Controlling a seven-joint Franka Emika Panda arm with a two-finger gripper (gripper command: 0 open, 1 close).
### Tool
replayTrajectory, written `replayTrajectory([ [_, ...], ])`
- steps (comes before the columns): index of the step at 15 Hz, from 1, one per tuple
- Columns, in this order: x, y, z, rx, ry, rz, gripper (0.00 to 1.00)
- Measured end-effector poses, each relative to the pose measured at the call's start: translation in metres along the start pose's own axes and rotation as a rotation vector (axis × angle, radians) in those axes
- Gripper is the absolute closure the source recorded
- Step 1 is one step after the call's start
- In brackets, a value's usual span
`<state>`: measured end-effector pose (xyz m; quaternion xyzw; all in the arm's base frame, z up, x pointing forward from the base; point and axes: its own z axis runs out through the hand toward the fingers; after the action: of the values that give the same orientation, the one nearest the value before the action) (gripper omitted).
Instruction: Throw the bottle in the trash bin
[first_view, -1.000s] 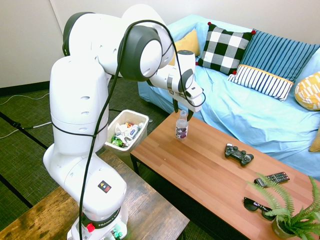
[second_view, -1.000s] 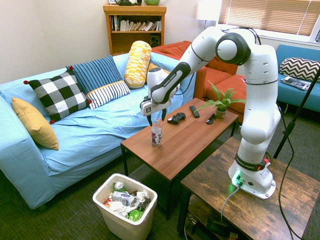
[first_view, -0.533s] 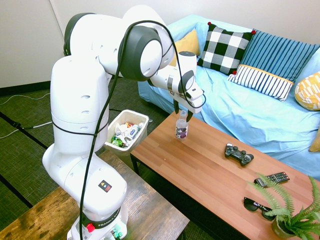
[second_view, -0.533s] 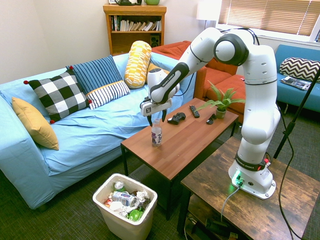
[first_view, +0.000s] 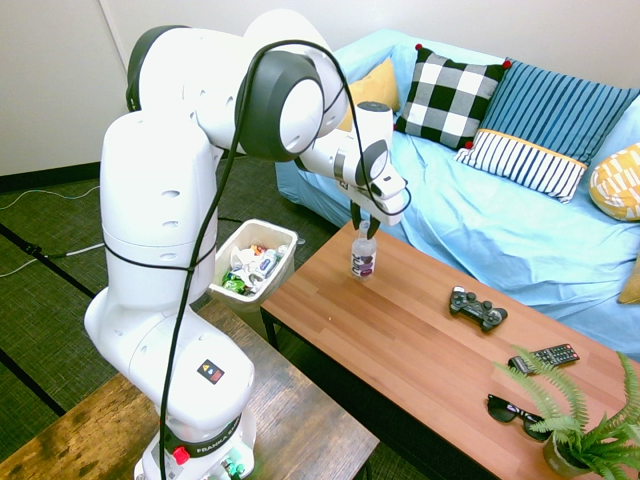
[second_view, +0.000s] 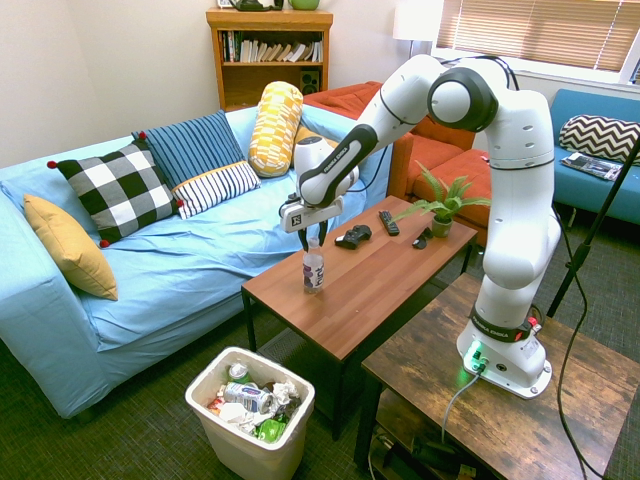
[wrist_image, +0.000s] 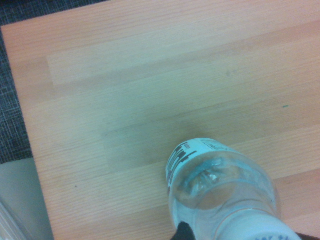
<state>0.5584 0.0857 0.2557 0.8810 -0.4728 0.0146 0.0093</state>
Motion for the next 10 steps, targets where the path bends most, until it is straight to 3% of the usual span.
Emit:
replayTrajectory([
  [6, 0.001, 0.001, -0.016, 0.031, -0.007, -0.021, 1.00],
  [10, -0.094, -0.016, -0.082, 0.124, 0.020, -0.175, 1.00],
])
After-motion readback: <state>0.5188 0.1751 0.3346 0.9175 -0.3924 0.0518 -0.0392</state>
